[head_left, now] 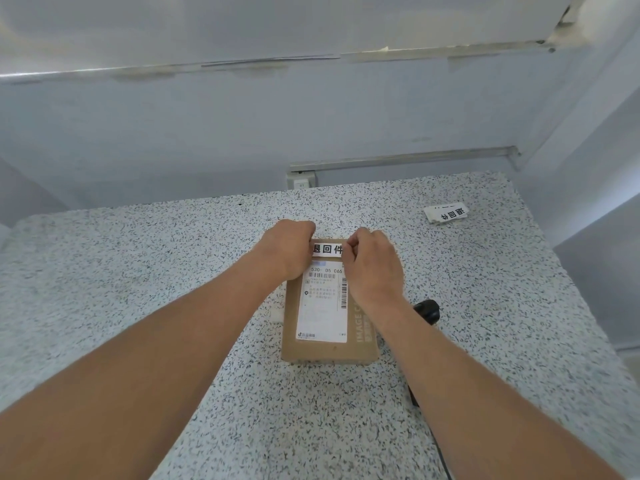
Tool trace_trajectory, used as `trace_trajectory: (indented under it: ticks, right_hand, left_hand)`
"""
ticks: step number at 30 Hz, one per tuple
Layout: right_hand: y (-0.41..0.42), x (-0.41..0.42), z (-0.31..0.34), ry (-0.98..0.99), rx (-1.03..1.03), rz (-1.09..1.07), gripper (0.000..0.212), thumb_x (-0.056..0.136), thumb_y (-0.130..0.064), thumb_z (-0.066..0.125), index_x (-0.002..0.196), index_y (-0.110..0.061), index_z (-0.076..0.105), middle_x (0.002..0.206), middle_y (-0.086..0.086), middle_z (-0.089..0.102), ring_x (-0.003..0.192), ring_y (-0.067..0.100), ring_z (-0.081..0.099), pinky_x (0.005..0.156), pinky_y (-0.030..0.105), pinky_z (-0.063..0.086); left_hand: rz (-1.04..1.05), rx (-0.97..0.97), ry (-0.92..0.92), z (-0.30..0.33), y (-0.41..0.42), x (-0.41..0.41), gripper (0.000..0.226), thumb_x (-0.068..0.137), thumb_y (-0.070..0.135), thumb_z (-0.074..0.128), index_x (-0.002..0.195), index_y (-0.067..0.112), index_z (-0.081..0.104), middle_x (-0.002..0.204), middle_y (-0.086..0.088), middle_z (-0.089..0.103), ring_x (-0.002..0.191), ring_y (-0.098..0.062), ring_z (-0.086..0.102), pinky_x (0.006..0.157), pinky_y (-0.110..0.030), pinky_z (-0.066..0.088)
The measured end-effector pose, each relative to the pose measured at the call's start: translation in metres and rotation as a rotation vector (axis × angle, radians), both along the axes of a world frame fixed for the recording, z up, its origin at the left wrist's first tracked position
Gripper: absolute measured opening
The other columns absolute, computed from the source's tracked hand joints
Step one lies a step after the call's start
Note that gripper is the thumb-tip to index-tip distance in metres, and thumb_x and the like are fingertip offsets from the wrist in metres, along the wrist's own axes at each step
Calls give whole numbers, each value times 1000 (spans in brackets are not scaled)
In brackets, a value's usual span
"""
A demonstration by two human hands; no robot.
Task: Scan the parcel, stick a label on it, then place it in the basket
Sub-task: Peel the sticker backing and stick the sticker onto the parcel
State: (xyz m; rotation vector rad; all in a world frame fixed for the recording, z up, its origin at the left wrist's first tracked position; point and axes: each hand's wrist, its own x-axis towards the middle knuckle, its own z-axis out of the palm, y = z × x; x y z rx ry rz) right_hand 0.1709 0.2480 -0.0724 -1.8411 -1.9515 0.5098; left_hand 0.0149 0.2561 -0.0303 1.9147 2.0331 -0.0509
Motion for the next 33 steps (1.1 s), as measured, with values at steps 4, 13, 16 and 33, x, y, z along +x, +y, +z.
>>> trace_trajectory:
  ticks: [4,13,16,33]
  right_hand:
    - [1,0,-2,-32,19,26,19,107,-34,53,108,-17,60,98,0,58,87,19,59,73,35,58]
    - [2,-2,-9,-17,31,10,18,107,-31,53,110,-15,58,103,3,58,92,19,55,72,26,41]
    - [3,-2,-9,33,13,-30,17,105,-28,59,112,-13,56,104,2,57,92,19,55,74,26,41]
    - [13,-3,-7,174,-120,-131,47,84,-57,78,103,-25,50,98,-6,54,88,16,55,72,30,43]
  left_hand:
    - [0,-2,-5,0,1,0,17,106,20,46,92,15,54,81,0,55,68,-13,49,57,-29,37]
    - [108,29,-78,-8,1,-5,21,106,29,51,92,15,56,91,-5,61,78,-21,57,60,-29,39]
    - [140,44,-108,-10,0,-5,21,105,29,53,92,13,58,92,-6,63,80,-22,58,63,-30,40]
    - [-9,208,-264,-26,-25,-10,33,104,20,57,131,31,72,147,-12,50,136,-32,47,100,-48,50]
